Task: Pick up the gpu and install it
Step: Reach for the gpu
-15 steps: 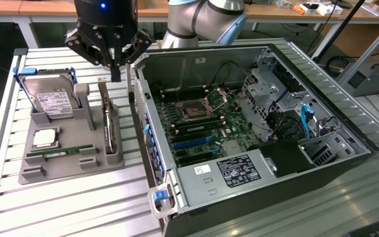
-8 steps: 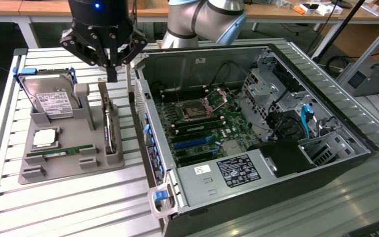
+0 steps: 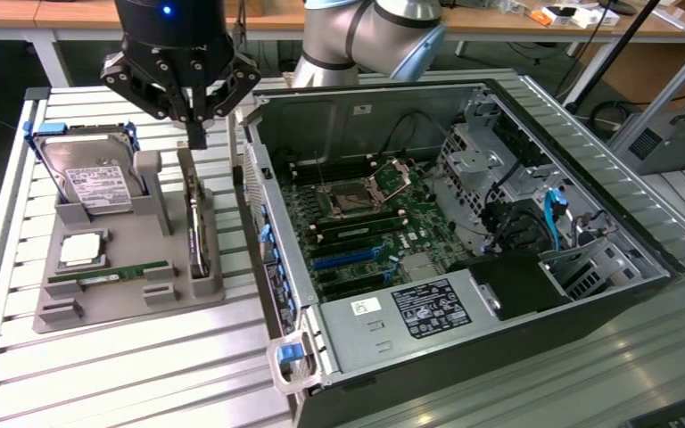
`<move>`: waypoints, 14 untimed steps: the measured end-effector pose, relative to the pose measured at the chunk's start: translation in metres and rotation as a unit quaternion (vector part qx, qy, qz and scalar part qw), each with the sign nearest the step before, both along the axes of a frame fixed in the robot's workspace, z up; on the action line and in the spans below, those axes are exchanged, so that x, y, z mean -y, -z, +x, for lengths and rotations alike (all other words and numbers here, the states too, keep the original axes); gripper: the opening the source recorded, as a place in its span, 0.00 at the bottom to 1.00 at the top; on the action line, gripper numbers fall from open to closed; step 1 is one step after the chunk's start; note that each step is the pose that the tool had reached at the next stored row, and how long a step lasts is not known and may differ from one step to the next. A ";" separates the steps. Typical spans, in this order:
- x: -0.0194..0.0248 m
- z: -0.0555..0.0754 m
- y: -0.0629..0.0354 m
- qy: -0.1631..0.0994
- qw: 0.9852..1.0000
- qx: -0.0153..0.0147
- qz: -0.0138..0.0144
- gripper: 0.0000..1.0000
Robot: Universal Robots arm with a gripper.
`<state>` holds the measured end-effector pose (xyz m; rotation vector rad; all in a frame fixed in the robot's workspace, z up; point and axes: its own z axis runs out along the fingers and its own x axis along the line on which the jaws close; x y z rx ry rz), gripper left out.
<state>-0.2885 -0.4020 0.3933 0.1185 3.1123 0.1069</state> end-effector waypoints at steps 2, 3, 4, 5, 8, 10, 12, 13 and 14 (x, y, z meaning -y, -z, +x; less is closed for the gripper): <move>0.0000 -0.001 0.0000 0.000 1.000 0.000 0.000 0.11; 0.0000 -0.002 0.0000 0.000 1.000 0.000 0.000 0.11; 0.0000 -0.003 0.0000 0.000 1.000 0.000 0.000 0.11; 0.0000 -0.004 0.0000 0.000 1.000 0.000 0.000 0.11; 0.0001 -0.006 0.0000 0.000 1.000 0.000 0.000 0.11; 0.0001 -0.008 0.0000 0.000 1.000 0.000 0.000 0.11; 0.0001 -0.009 0.0000 0.000 1.000 0.000 0.000 0.11; 0.0001 -0.010 0.0000 0.000 1.000 0.000 0.000 0.11; 0.0001 -0.010 0.0000 0.000 1.000 0.000 0.000 0.11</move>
